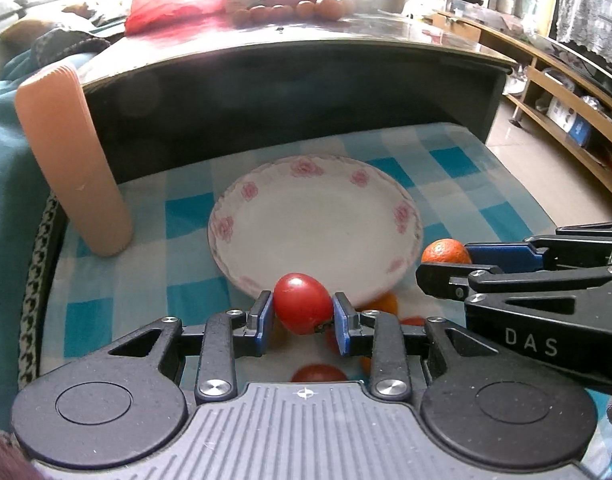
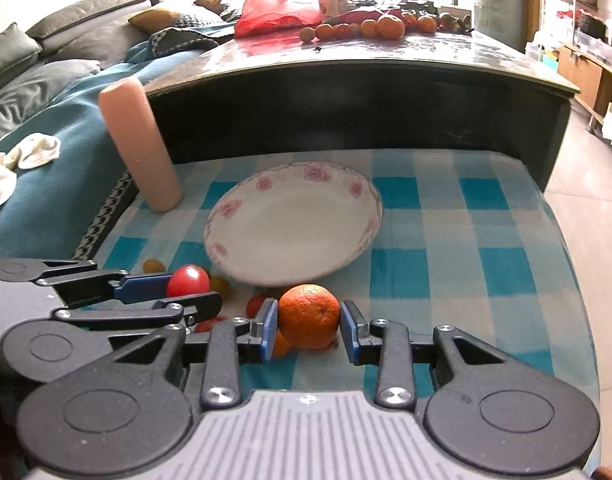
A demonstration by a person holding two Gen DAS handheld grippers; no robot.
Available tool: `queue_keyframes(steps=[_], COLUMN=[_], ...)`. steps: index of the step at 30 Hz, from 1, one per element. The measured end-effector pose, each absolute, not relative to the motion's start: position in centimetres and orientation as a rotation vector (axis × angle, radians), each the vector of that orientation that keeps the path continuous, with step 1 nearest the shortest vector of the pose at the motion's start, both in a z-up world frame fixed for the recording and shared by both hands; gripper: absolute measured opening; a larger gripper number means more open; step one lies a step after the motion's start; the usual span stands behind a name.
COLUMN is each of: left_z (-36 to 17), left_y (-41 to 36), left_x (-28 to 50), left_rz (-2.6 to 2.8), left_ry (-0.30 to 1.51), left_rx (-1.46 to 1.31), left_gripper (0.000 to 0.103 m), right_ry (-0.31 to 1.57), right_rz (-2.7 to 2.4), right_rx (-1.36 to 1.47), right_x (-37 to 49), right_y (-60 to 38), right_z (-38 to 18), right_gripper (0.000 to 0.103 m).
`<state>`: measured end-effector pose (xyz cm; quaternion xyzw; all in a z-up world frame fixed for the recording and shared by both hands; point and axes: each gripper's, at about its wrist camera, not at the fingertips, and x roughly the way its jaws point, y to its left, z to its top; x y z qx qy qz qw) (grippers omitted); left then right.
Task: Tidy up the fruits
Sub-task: 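Carry both fruits over the white plate and open both tools to drop them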
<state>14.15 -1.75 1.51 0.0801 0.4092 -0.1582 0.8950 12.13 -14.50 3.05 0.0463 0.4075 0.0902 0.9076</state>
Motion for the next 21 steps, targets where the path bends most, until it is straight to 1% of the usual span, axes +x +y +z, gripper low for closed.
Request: queue_keyframes(steps=[10,21], left_z=[-0.2,-1.4], left_y=[-1.9,-2.4], left_x=[17.7,19.0], left_rz=[-0.303,-0.286], left_ry=[0.88,0.886], left_rx=[0.166,0.2], left_gripper=[0.038,0.038], right_ry=[0.848,0.836], right_rz=[0.197,0.217], right_rx=[0.086,0.058], right_x=[16.8,19.6], right_y=[-14.5,-14.3], right_z=[1.5,-0.3], right_gripper=[0.049,0.049])
